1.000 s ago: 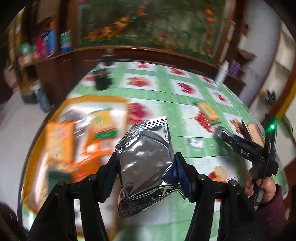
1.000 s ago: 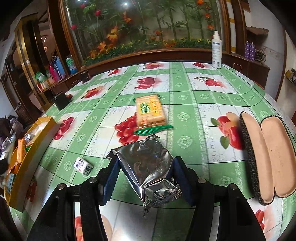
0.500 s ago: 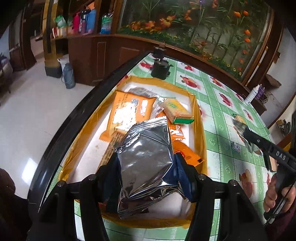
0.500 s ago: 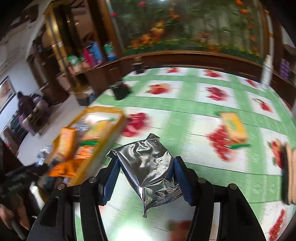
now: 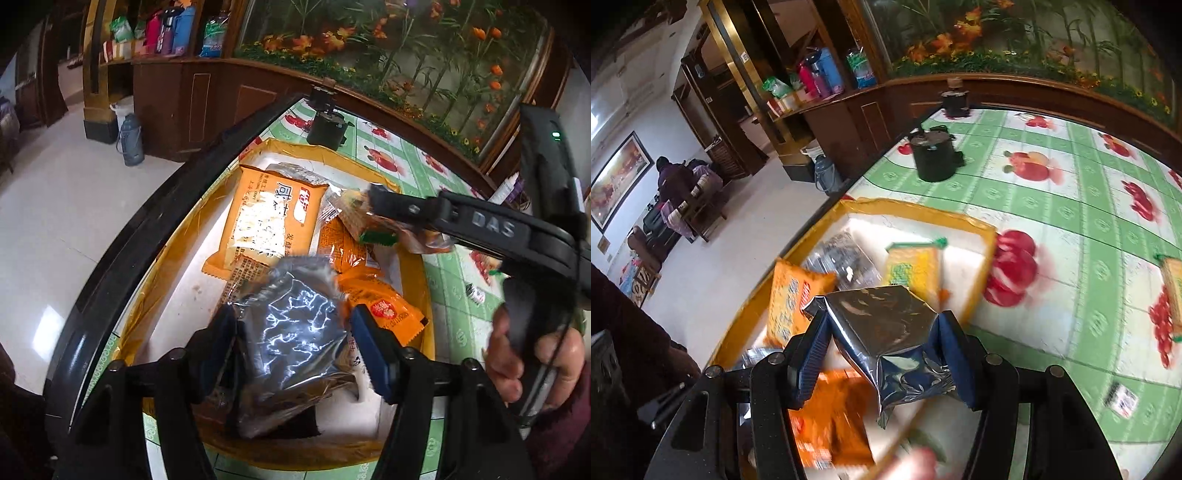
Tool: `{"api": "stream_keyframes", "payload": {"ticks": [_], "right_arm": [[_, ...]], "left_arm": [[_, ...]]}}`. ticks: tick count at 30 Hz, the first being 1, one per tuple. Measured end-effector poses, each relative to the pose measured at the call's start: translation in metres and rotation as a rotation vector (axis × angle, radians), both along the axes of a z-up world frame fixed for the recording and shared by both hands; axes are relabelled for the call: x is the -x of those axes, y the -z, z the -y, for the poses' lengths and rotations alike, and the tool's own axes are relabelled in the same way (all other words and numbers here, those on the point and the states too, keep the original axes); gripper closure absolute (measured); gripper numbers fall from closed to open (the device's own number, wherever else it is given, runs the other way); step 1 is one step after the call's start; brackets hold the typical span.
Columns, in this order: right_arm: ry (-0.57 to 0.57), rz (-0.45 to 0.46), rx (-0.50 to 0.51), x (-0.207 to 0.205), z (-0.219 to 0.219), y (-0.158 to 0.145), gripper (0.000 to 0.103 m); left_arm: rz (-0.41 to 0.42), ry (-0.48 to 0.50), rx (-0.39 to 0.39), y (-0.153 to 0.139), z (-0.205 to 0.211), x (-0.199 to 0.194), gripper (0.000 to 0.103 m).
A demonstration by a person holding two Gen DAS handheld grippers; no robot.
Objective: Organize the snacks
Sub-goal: 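Lower both silver foil bags into the tray and open both grippers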
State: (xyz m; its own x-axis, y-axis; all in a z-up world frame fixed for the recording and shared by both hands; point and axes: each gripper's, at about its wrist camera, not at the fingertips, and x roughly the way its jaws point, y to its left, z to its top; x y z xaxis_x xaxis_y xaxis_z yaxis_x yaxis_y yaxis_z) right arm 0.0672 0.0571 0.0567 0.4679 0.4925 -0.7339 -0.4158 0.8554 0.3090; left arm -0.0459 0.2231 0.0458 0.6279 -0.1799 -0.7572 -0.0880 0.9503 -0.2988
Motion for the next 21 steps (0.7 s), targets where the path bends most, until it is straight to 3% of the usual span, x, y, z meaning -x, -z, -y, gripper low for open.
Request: {"api": "stream_keyframes", "payload": {"ticks": [9,21], "right_arm": [[0.015,-0.013,-0.033,-0.015,-0.010,0.005,0.035],[0.035,0.080,-0.003,0.030,0.013,-0.026,0.031]], "left_arm": [[0.025,-0.051,0.021,-0.011,-0.013,0.009,0.023],[0.082,-0.088,-0.155,-0.038,0.008,0.036,0.023]]}}
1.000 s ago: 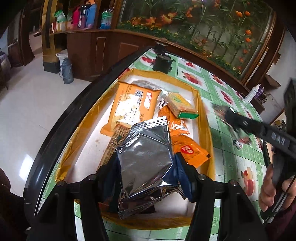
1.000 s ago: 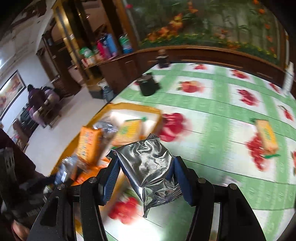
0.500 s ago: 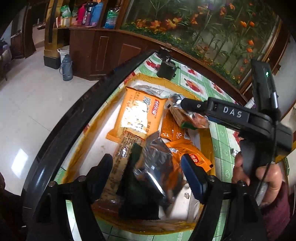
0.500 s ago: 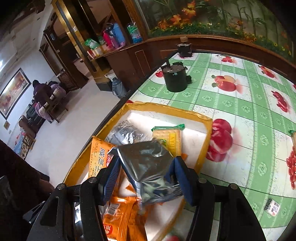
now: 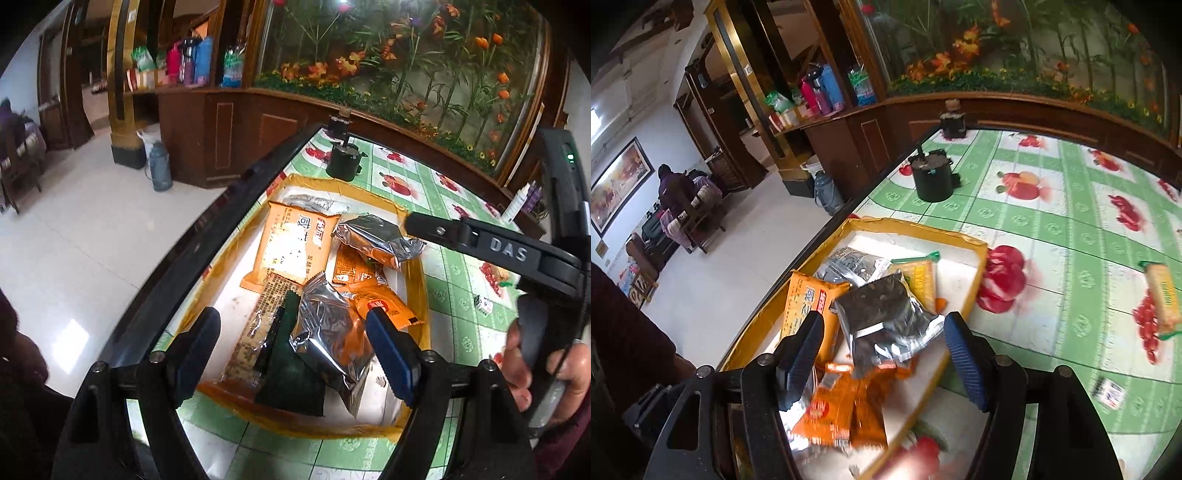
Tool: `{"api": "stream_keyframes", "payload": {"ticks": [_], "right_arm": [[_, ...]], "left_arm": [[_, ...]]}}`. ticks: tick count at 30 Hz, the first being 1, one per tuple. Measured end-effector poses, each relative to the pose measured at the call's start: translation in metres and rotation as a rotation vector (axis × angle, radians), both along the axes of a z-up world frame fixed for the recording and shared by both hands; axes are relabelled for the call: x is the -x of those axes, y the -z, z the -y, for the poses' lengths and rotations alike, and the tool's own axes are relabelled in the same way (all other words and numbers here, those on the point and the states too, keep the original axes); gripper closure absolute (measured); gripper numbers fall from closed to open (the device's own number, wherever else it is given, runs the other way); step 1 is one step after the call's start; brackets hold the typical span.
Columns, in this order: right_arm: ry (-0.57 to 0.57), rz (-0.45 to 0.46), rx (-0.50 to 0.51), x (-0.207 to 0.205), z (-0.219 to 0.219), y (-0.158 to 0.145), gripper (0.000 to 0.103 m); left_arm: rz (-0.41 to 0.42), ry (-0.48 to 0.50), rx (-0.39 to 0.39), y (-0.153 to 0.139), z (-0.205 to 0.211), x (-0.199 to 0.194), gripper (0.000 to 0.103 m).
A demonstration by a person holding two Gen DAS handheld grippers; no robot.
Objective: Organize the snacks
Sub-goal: 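Lower both silver foil bags into the tray and open both grippers, then move both open grippers back toward the cracker pack and milk box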
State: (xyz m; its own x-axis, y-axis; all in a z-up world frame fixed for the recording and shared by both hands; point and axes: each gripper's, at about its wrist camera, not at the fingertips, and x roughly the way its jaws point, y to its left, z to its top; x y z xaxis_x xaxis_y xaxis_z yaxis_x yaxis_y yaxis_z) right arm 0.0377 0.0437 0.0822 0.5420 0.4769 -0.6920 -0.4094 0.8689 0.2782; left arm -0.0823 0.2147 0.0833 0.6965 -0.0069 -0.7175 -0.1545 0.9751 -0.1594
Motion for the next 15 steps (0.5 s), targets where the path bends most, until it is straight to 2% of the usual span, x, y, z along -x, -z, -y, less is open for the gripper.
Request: {"api": "stream_keyframes", "payload": {"ticks": [8,15], "right_arm": [[0.037,0.034,-0.017,0.038,0.038,-0.011,0.031],[0.108,0.041,-0.037,0.062,0.093,-0.008,0.029]], "left_arm": [[0.010,0.049,-0.091,-0.016,0.032,0.021,0.022],[0.025,0.096,-0.153,-0.026,0.068,0.032,0.021]]}}
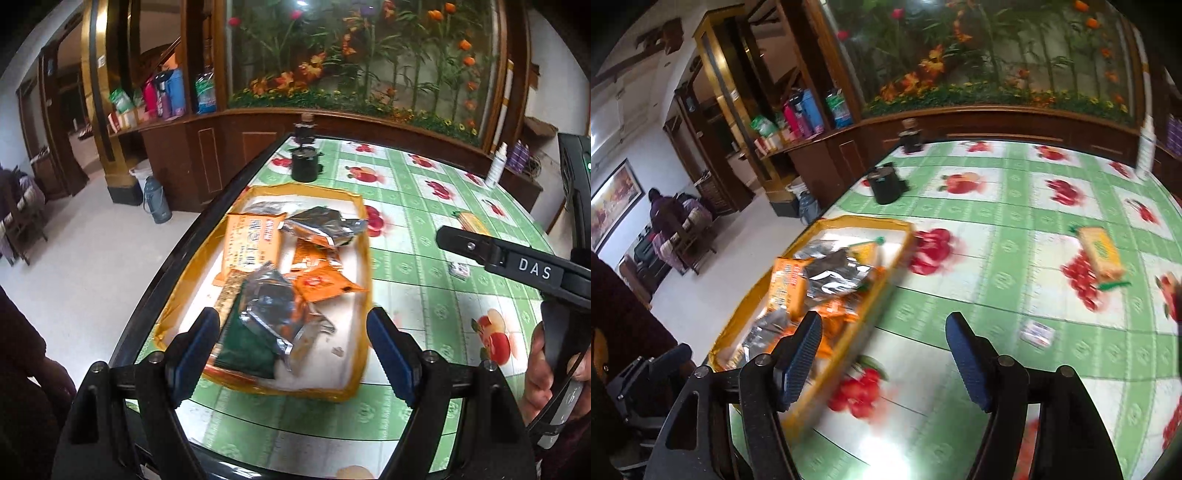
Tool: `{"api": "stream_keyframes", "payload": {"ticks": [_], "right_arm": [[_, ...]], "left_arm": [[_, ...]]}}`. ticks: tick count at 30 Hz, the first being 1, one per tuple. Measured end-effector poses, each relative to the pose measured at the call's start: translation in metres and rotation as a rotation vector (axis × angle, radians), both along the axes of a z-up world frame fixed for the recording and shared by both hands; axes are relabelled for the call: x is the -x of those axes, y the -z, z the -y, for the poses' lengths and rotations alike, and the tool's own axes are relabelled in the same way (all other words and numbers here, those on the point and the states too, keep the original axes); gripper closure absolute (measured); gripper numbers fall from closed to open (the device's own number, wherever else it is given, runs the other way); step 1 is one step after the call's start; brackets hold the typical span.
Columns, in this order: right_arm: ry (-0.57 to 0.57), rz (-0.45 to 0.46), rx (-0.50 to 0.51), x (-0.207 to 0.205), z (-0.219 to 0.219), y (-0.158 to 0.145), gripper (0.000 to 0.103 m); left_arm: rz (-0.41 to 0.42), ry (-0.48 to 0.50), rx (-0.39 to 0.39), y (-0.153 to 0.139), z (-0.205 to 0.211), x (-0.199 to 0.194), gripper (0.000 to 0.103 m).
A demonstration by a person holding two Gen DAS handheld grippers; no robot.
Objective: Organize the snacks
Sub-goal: 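Move both open grippers back toward the cracker pack and milk box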
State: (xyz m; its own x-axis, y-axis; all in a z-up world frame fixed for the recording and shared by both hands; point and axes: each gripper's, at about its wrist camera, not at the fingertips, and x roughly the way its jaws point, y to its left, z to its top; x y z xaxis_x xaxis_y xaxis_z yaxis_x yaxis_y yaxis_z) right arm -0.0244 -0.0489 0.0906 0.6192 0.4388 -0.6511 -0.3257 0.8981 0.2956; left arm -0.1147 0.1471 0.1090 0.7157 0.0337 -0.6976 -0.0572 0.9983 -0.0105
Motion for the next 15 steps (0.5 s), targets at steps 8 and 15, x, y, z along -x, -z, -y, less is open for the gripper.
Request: {"api": "stream_keyframes", "payload": {"ticks": [8,15], "right_arm": [[0.149,-0.044,-0.024,0.001,0.089,0.020,0.028],[0.314,-0.079,-0.039,-0.007,0.170,0.036,0.029]], "left_arm": [[-0.036,0.082,-0.031,0.004,0.042,-0.008,0.021],[-0.113,0.185,0.073,0.017,0.069,-0.021,0.021]]}}
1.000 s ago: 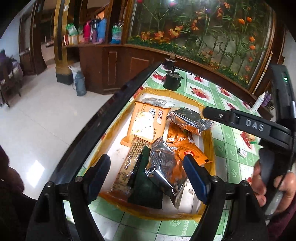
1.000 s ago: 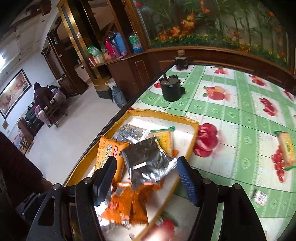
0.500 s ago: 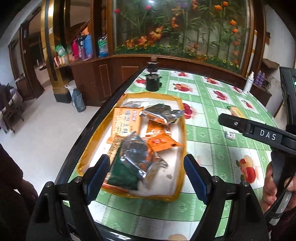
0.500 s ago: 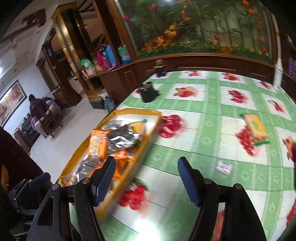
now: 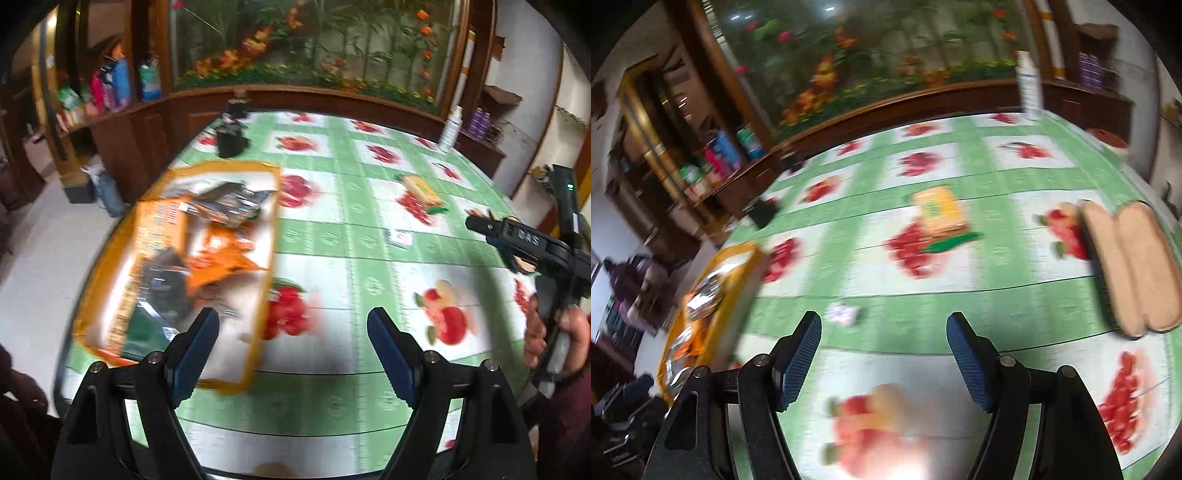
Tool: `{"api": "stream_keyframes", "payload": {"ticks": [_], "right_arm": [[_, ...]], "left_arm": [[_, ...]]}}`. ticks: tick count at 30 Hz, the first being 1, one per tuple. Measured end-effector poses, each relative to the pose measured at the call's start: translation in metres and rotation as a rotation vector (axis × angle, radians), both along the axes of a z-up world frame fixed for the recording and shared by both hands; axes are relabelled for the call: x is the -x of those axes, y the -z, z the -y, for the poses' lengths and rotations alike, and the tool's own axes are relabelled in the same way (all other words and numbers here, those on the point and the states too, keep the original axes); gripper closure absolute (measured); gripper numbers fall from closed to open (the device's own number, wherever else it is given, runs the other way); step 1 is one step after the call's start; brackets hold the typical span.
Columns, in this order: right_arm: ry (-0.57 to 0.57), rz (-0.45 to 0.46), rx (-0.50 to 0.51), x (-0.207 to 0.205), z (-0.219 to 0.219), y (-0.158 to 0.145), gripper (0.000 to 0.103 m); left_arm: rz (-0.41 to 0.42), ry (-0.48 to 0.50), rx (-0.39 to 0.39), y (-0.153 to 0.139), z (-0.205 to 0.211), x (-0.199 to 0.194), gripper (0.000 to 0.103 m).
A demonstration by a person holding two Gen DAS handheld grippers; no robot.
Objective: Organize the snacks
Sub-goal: 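Move both open grippers back toward the cracker pack and milk box, then grasp the WEIDAN cracker pack with the right gripper while the left grasps the white milk box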
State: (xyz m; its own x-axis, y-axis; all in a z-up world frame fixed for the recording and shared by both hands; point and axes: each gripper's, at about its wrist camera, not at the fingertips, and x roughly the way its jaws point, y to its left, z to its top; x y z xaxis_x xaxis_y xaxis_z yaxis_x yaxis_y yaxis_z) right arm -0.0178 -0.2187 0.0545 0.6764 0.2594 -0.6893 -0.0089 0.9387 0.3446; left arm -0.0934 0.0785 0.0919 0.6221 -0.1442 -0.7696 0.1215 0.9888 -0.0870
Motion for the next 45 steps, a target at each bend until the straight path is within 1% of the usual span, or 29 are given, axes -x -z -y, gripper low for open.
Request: {"api": "stream_keyframes", "payload": {"ticks": [4,7,12,19,23,26,29,30,31,32,33,36,41,45], "right_arm": [[0.091,-0.020,0.005,-0.012,0.038,0.007,0.029],[0.111,-0.032,0.016,-0.026,0.049,0.010,0.029],[0.094,-0.054,0.080,-0.067,0.042,0.017,0.029],[0.111,-0.097,0.119,-0.123,0.029,0.031,0.029],[0.132,-0.120,0.125,-0.143,0.024,0.038,0.029],[0.120,-0.152,0.141,-0.155,0.015,0.047,0.029],[0.118,-0.145,0.194,-0.158,0.006,0.050,0.029],[0.109,-0.146,0.212,-0.158,0.004,0.051,0.031],[0.099,-0.146,0.232,-0.158,0.002,0.051,0.044],[0.086,-0.148,0.262,-0.156,-0.001,0.050,0.045],[0.084,-0.153,0.269,-0.155,0.000,0.051,0.049],[0.102,-0.160,0.232,-0.142,0.009,0.049,0.050],[0.137,-0.159,0.169,-0.108,0.028,0.049,0.050],[0.150,-0.150,0.132,-0.085,0.039,0.048,0.050]], "left_arm": [[-0.031,0.045,0.027,0.011,0.016,-0.007,0.021],[-0.045,0.066,0.037,0.016,0.024,-0.009,0.021],[-0.061,0.088,0.042,0.021,0.031,-0.014,0.021],[-0.074,0.103,0.026,0.026,0.036,-0.021,0.021],[-0.083,0.100,0.016,0.030,0.038,-0.024,0.021],[-0.092,0.100,0.022,0.032,0.039,-0.026,0.021],[-0.086,0.111,0.019,0.027,0.043,-0.029,0.021],[-0.087,0.119,0.024,0.025,0.045,-0.031,0.021],[-0.091,0.128,0.031,0.024,0.048,-0.035,0.021],[-0.099,0.134,0.039,0.023,0.050,-0.041,0.021],[-0.109,0.137,0.045,0.023,0.053,-0.045,0.021],[-0.131,0.146,0.071,0.025,0.065,-0.065,0.021],[-0.122,0.165,0.001,0.041,0.098,-0.099,0.021],[-0.125,0.209,0.019,0.057,0.121,-0.126,0.022]]}}
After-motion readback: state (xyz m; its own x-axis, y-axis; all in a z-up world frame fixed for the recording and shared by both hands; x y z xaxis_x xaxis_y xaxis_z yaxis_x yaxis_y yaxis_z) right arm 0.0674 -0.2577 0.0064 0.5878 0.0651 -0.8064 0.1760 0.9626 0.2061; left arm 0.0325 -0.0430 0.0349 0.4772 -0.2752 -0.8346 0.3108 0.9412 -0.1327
